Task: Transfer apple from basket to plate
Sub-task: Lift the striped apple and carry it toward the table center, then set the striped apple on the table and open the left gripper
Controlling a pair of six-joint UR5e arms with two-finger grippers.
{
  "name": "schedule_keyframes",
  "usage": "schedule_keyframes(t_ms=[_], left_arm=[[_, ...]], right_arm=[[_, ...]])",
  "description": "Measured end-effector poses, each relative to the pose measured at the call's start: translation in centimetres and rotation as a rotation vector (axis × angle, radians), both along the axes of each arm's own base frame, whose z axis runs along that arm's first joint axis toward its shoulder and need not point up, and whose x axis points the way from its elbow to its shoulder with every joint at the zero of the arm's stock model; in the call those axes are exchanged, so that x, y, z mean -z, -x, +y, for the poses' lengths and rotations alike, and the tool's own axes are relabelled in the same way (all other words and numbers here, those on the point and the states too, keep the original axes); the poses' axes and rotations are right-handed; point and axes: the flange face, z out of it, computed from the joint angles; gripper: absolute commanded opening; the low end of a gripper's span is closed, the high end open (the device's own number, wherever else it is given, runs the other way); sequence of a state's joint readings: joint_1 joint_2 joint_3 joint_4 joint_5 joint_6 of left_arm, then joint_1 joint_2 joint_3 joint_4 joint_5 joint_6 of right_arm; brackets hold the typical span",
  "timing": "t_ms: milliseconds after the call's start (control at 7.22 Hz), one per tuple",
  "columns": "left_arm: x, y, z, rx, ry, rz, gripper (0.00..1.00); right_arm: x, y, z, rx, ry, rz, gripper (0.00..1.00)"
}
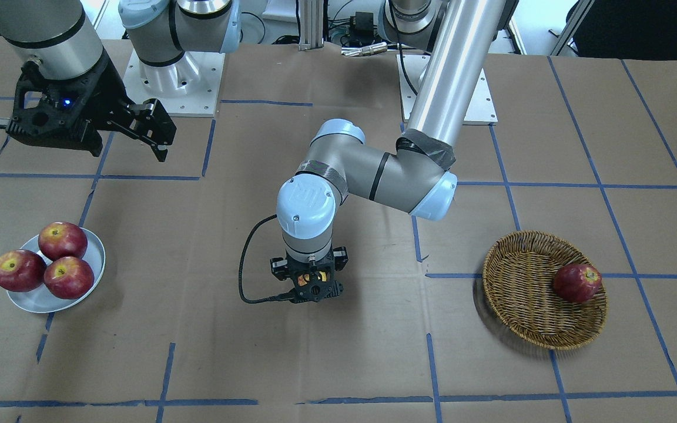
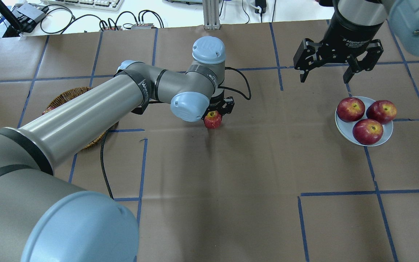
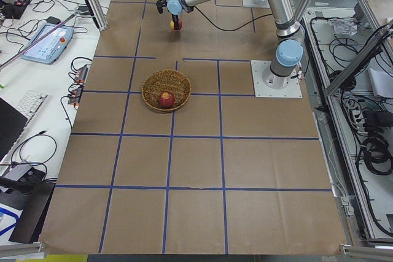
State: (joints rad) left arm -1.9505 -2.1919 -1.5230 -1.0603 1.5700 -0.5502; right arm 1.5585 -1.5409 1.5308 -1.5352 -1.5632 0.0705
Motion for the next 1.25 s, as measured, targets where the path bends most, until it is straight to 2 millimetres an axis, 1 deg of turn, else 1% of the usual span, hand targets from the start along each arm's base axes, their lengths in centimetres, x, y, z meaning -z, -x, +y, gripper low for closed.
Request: schedule_keyframes(t_ms=[554, 692, 831, 969, 1108, 1246], left_arm=[[0.79, 0.44, 0.38, 0.005, -0.012, 0.0, 0.58], [0.84, 0.53, 0.44, 0.006, -0.014, 0.004, 0.71], [0.9, 0.63, 0.5, 0.006, -0.017, 0.009, 0.92], [0.99, 0.66, 0.58, 0.006, -0.021, 0.012, 0.99], [0.91, 0.64, 0.6, 0.006, -0.021, 0.014, 0.99], [0.11, 0.56, 0.49, 0.007, -0.011, 0.019, 0.99]], right_arm=[[0.35, -0.02, 0.04, -0.001, -0.011, -0.002, 1.0], [0.44, -0.02, 0.12, -0.003, -0.018, -0.003, 1.0], [0.46, 0.02, 0.15, -0.006, -0.022, -0.003, 1.0], [0.46, 0.07, 0.21, -0.006, -0.028, -0.004, 1.0], [0.43, 0.14, 0.29, -0.006, -0.036, -0.003, 1.0], [0.26, 0.2, 0.36, -0.005, -0.037, 0.0, 1.0]])
